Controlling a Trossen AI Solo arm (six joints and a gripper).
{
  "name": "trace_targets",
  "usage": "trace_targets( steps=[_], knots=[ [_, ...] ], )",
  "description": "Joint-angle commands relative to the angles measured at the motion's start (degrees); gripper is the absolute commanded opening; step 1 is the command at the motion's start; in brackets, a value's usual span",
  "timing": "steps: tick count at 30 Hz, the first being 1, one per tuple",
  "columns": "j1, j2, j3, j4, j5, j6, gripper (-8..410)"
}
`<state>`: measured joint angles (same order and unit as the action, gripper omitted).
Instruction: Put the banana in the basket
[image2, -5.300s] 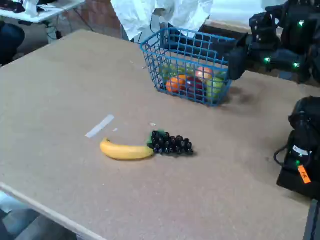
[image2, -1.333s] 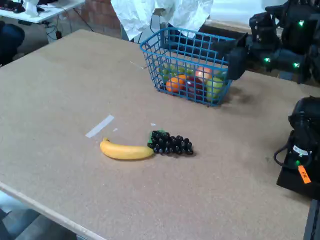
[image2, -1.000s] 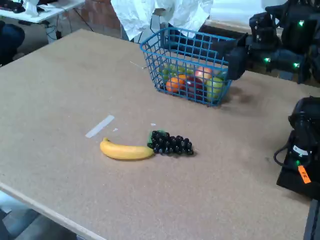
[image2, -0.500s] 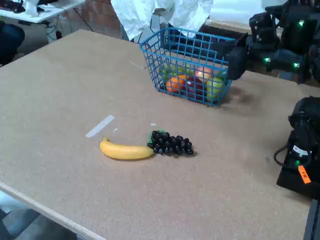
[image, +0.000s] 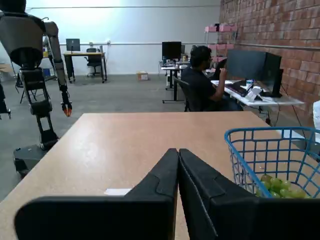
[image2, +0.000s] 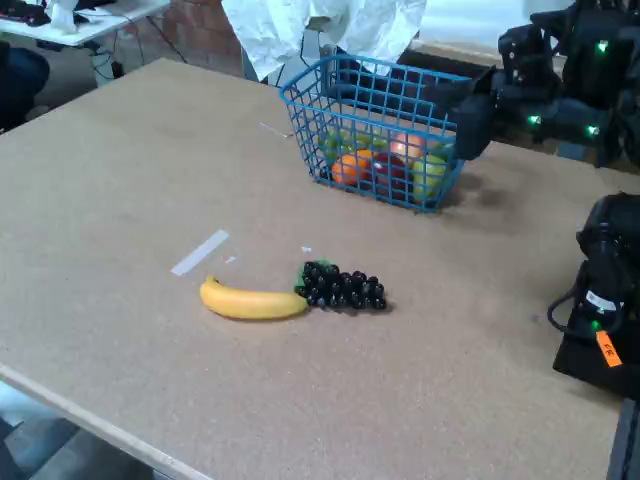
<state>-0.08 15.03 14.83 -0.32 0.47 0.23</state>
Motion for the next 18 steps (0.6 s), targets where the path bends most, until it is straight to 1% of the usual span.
trace_targets(
  steps=[1, 2, 5, 10, 18],
  knots=[
    [0.00, 0.07, 0.70, 0.28, -0.17, 1.40, 0],
    [0.00, 0.33, 1.16, -0.35, -0.24, 1.51, 0],
    [0.00, 2.27, 2.60, -0.94, -2.80, 0.70, 0],
    [0.00, 7.80, 6.78, 1.11, -3.06, 1.22, 0],
    [0.07, 22.08, 18.95, 1.38, -3.21, -2.08, 0]
  ],
)
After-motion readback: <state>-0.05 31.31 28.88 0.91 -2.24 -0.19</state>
